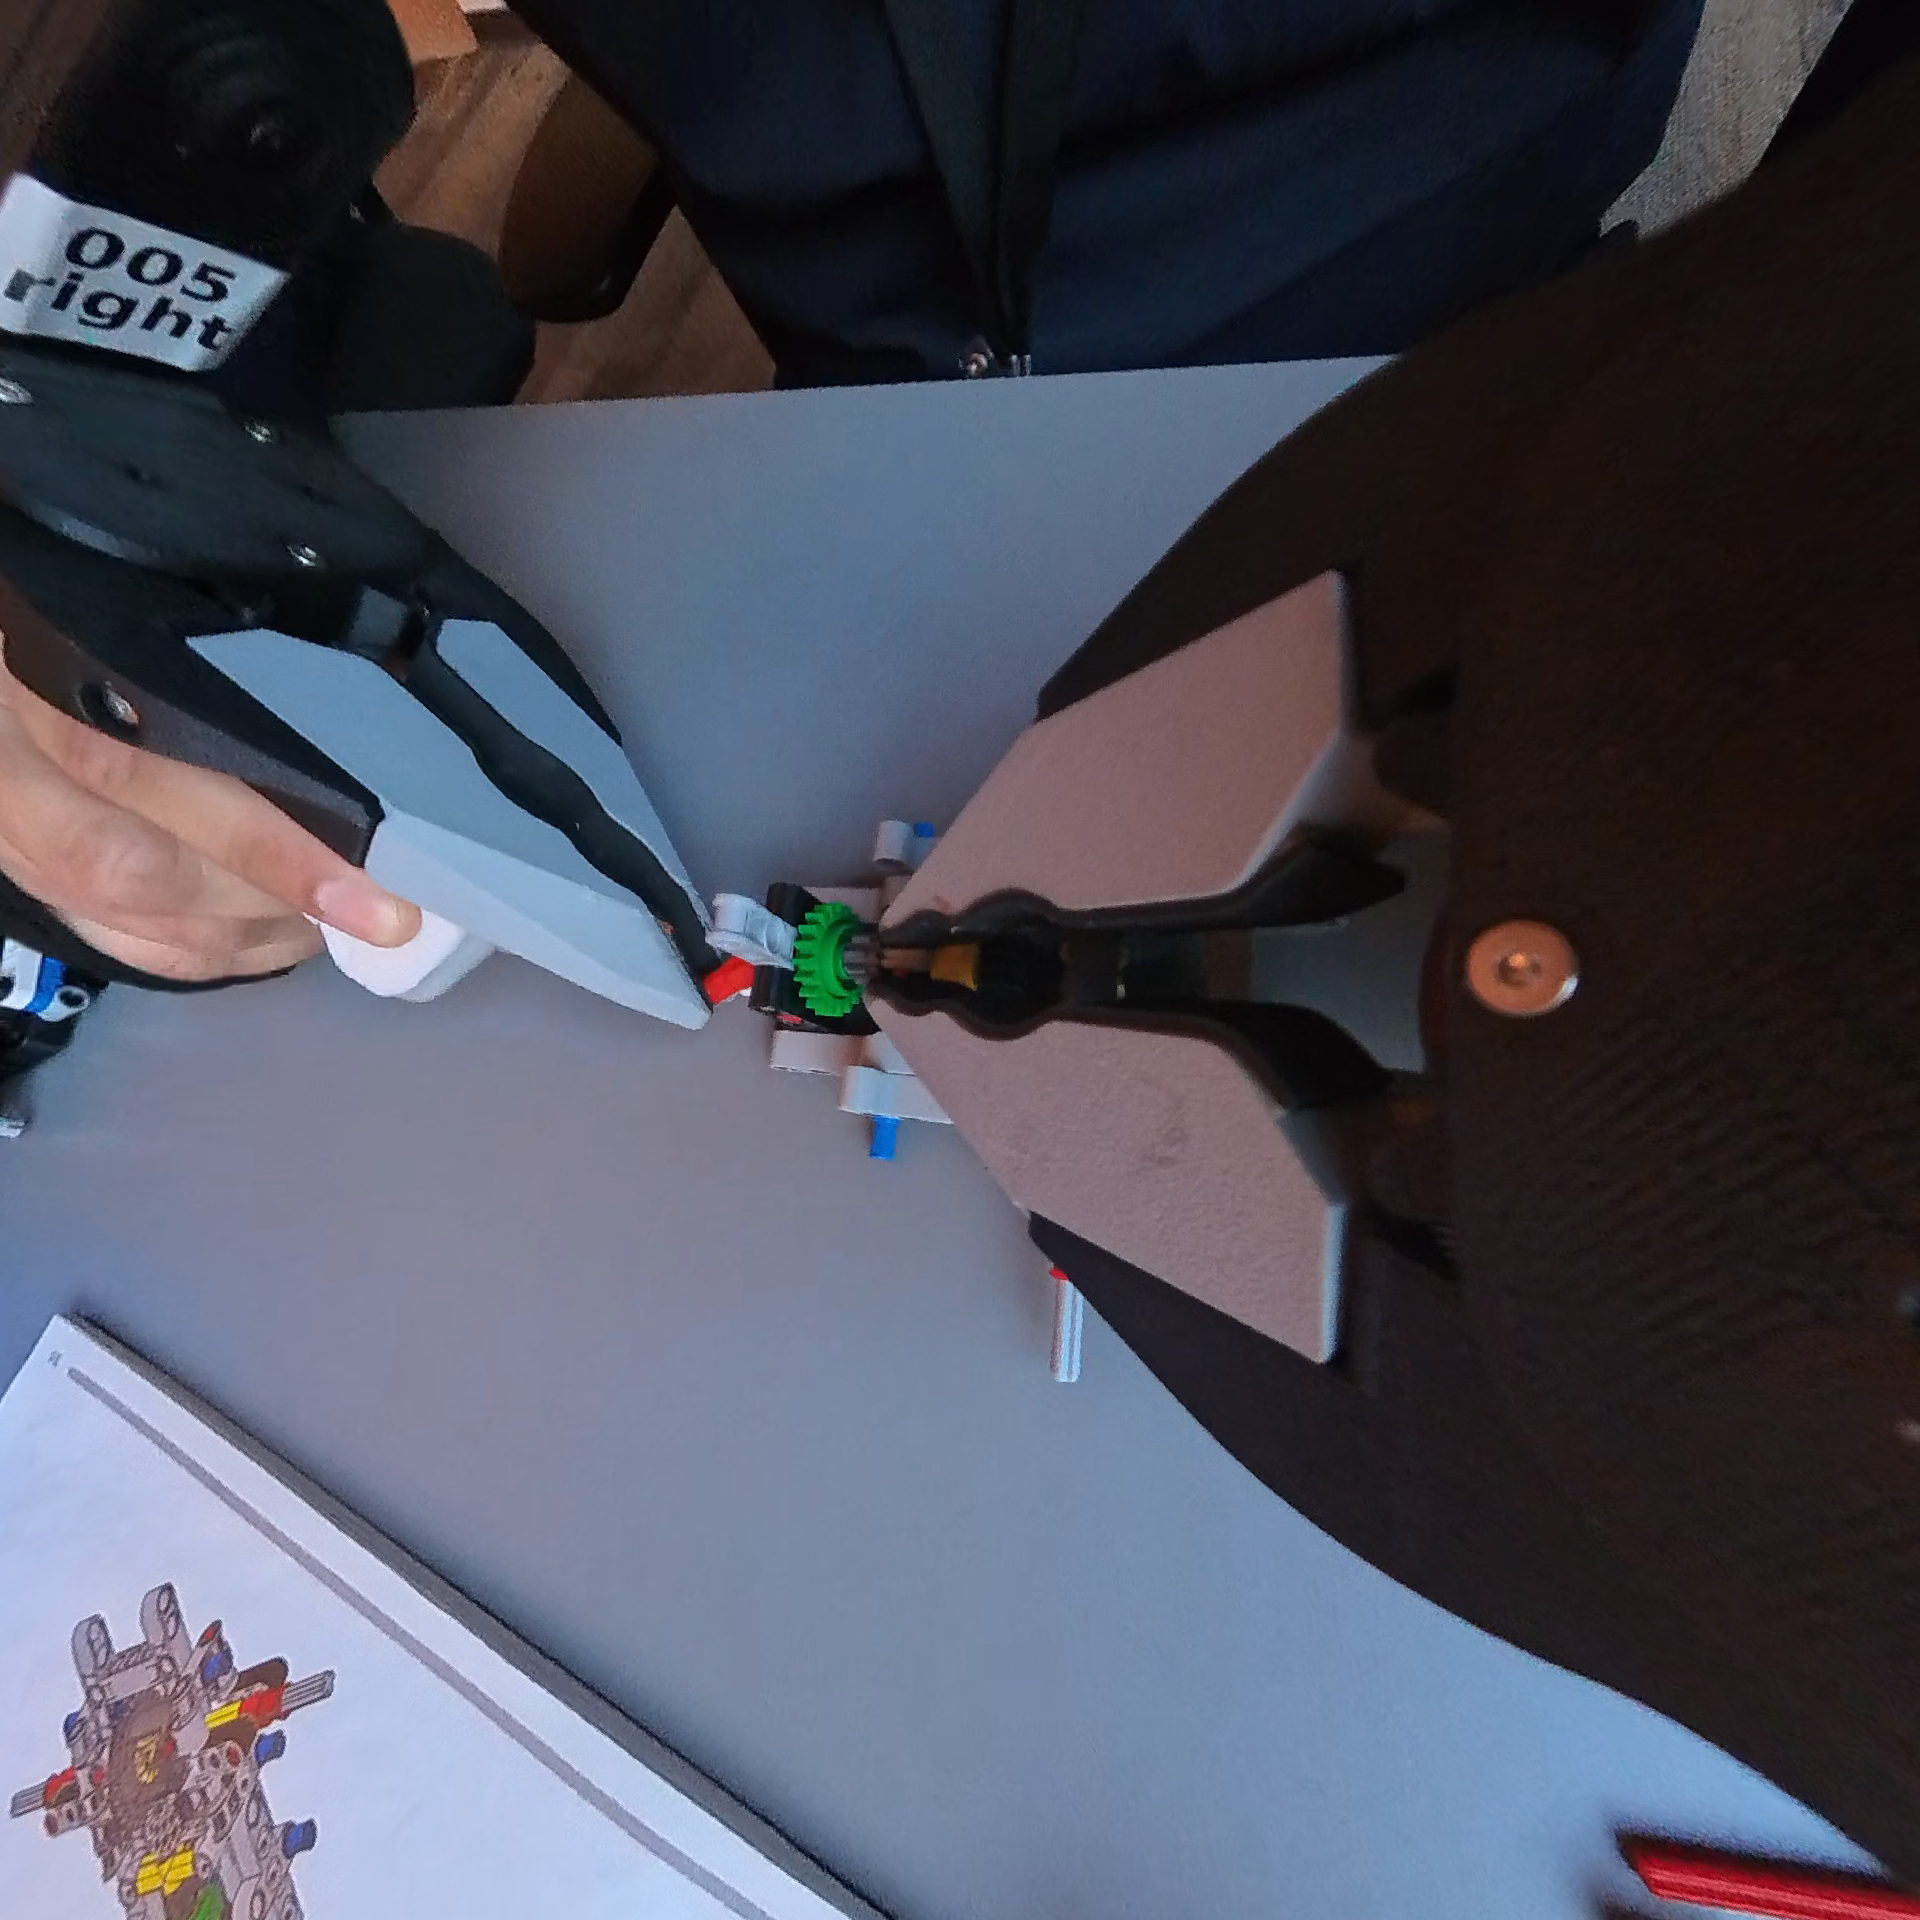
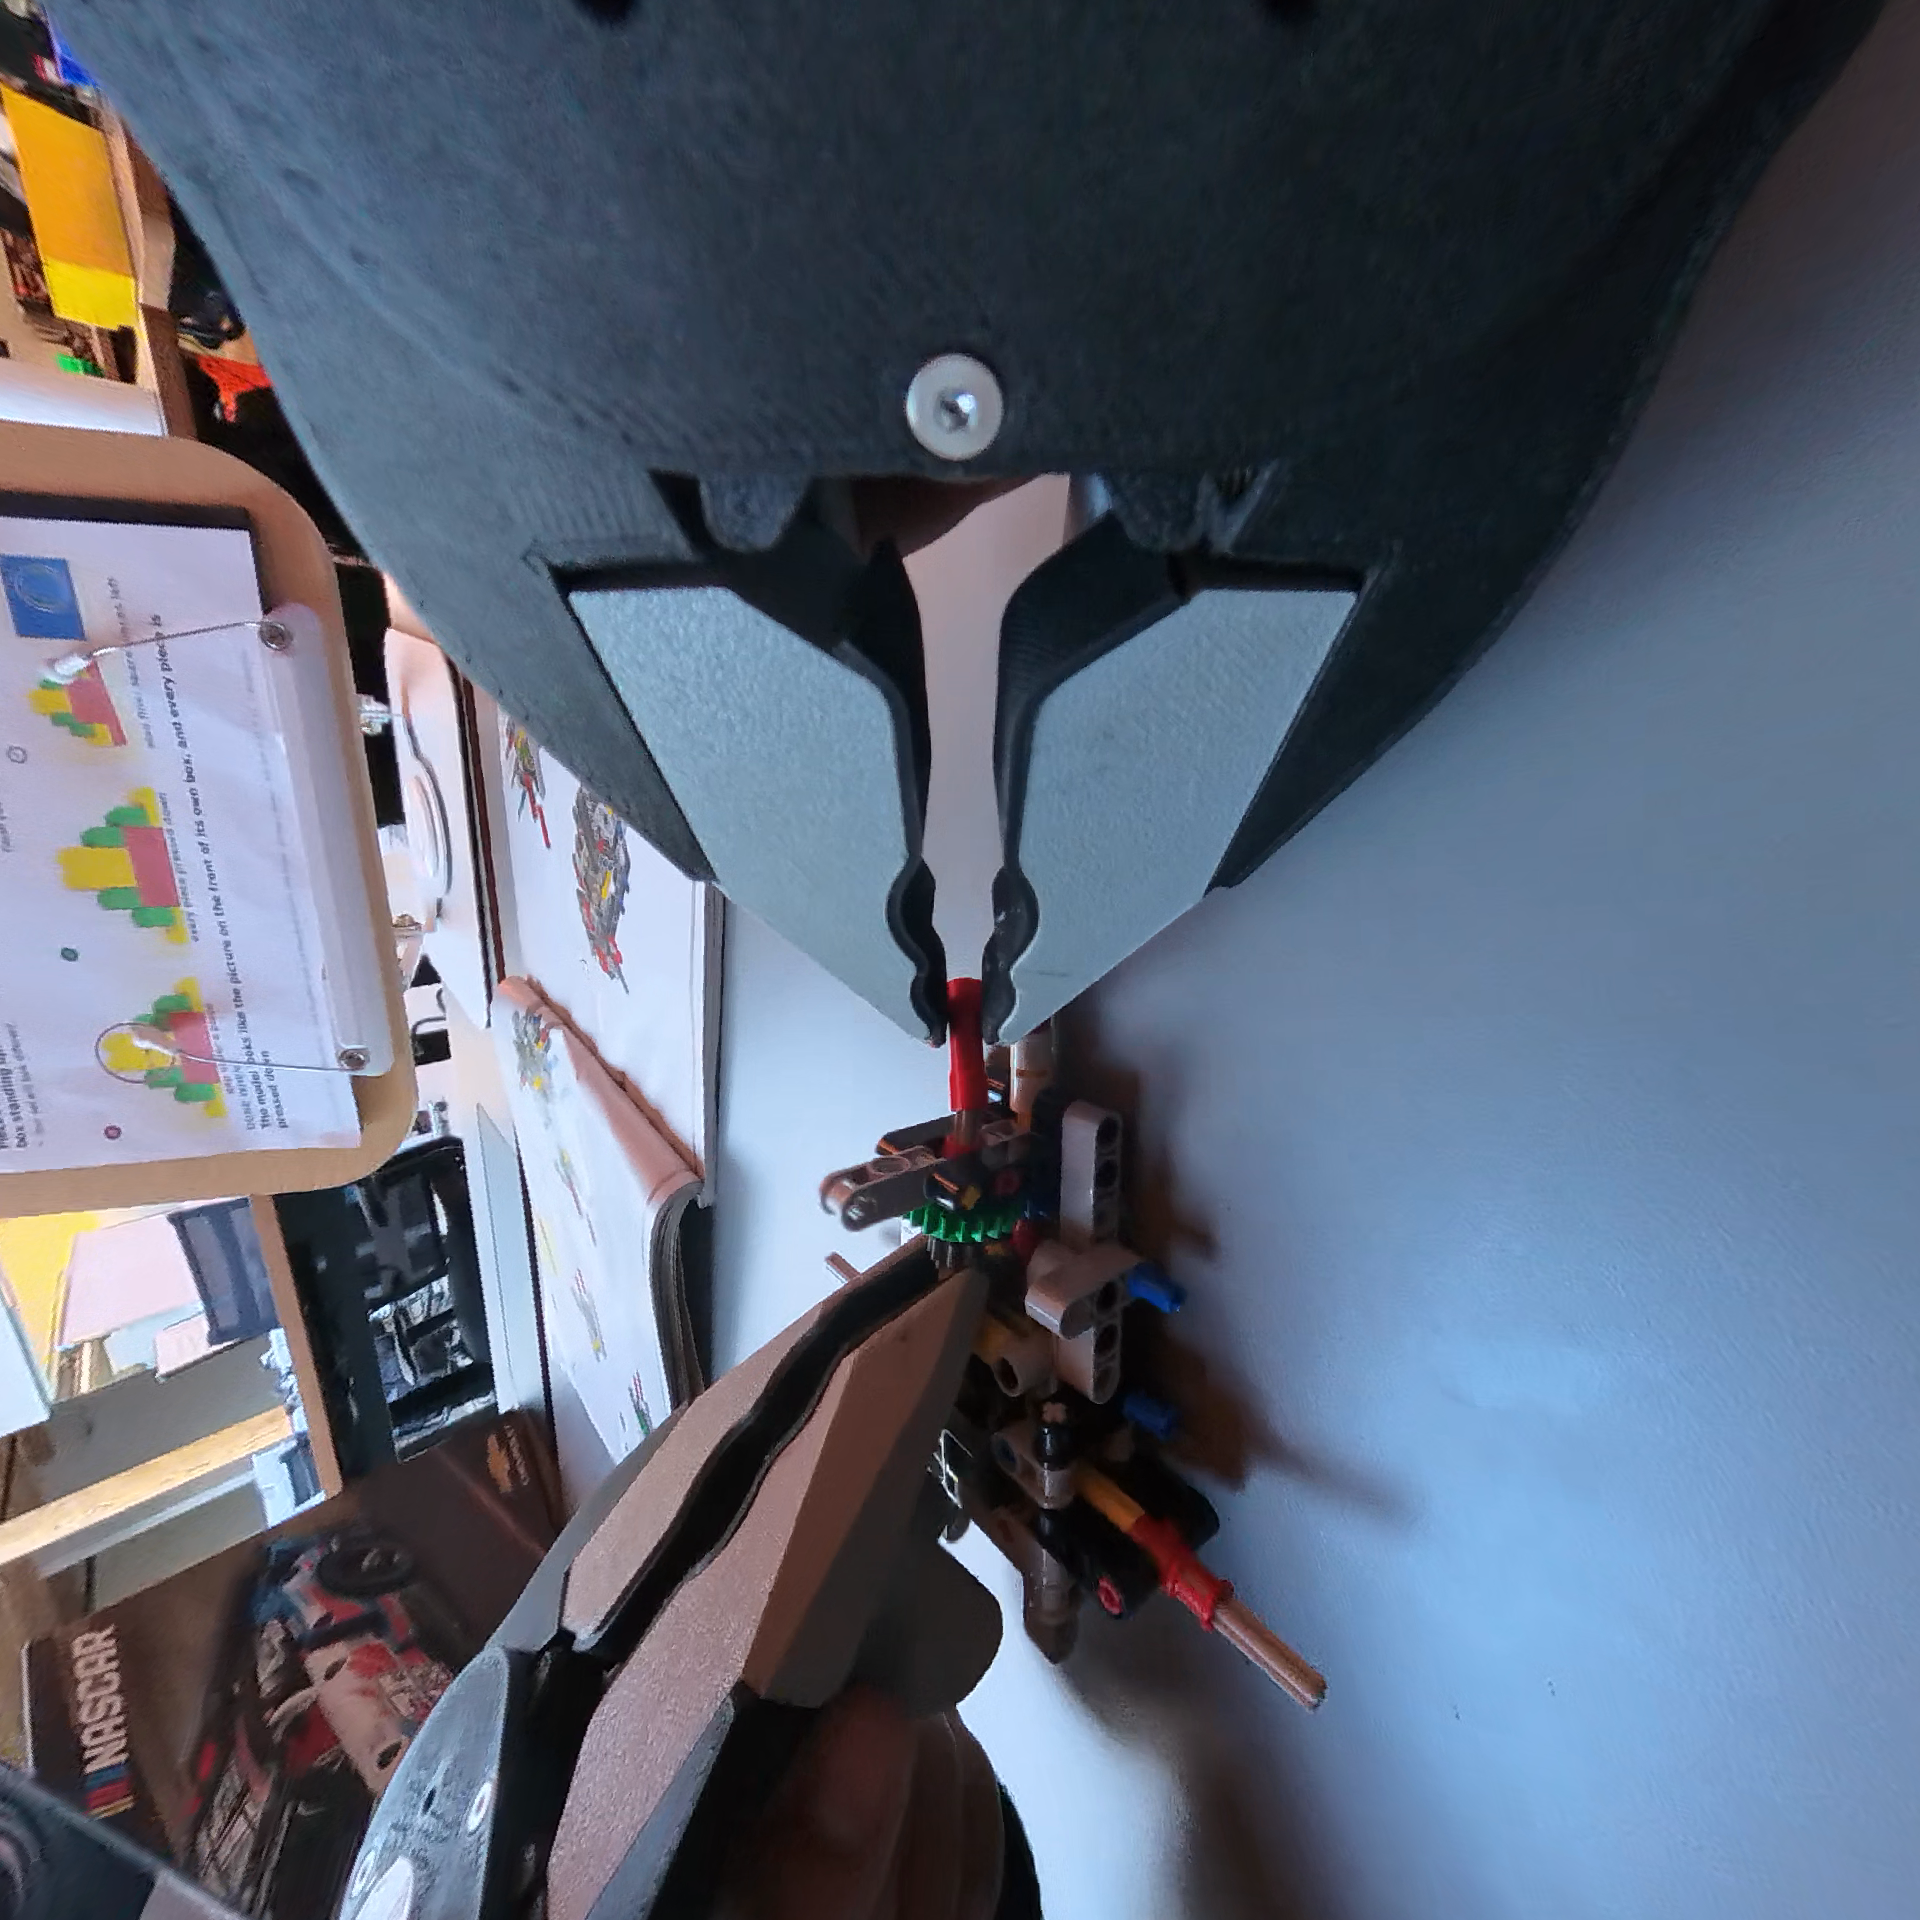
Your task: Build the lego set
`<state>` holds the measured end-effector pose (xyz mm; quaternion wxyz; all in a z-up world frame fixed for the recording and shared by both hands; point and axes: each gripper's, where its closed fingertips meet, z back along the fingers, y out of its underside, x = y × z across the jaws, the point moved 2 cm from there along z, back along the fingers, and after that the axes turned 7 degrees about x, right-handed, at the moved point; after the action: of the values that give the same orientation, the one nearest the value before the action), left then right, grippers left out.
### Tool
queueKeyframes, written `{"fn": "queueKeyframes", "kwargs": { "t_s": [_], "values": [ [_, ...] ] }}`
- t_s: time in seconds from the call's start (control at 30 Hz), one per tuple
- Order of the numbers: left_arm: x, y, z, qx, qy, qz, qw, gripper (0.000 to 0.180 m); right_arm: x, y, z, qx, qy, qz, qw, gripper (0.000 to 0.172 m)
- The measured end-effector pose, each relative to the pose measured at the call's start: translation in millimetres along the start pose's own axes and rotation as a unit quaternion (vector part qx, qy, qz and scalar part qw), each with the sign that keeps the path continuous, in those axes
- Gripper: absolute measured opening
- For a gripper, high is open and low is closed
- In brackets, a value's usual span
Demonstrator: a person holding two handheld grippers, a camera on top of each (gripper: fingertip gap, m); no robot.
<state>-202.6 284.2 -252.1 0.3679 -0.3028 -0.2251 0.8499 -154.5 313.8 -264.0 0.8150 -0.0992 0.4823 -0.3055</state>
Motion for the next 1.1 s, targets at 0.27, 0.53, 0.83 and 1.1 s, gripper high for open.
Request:
{"fn": "queueKeyframes", "kwargs": {
  "t_s": [0.27, 0.53, 0.83, 1.1],
  "values": [
    [0.1, -2.0, -2.1, 0.007, -0.029, 0.006, 1.0, 0.004, 0.5, 0.7, 1.7, 0.082, 0.02, 0.025, 0.996, 0.002],
    [-1.7, -3.1, -4.3, 0.008, -0.032, 0.012, 0.999, 0.003, 1.7, -1.1, 6.5, 0.154, 0.058, 0.063, 0.984, 0.002],
    [-0.2, -4.5, -4.6, 0.004, -0.043, 0.017, 0.999, 0.003, 0.6, -8.0, 14.6, 0.209, 0.083, 0.043, 0.973, 0.002],
    [-0.6, -4.4, -4.7, 0.0, -0.031, 0.007, 0.999, 0.003, 1.1, -3.5, 11.6, 0.144, 0.065, 0.061, 0.986, 0.002]
  ]
}}
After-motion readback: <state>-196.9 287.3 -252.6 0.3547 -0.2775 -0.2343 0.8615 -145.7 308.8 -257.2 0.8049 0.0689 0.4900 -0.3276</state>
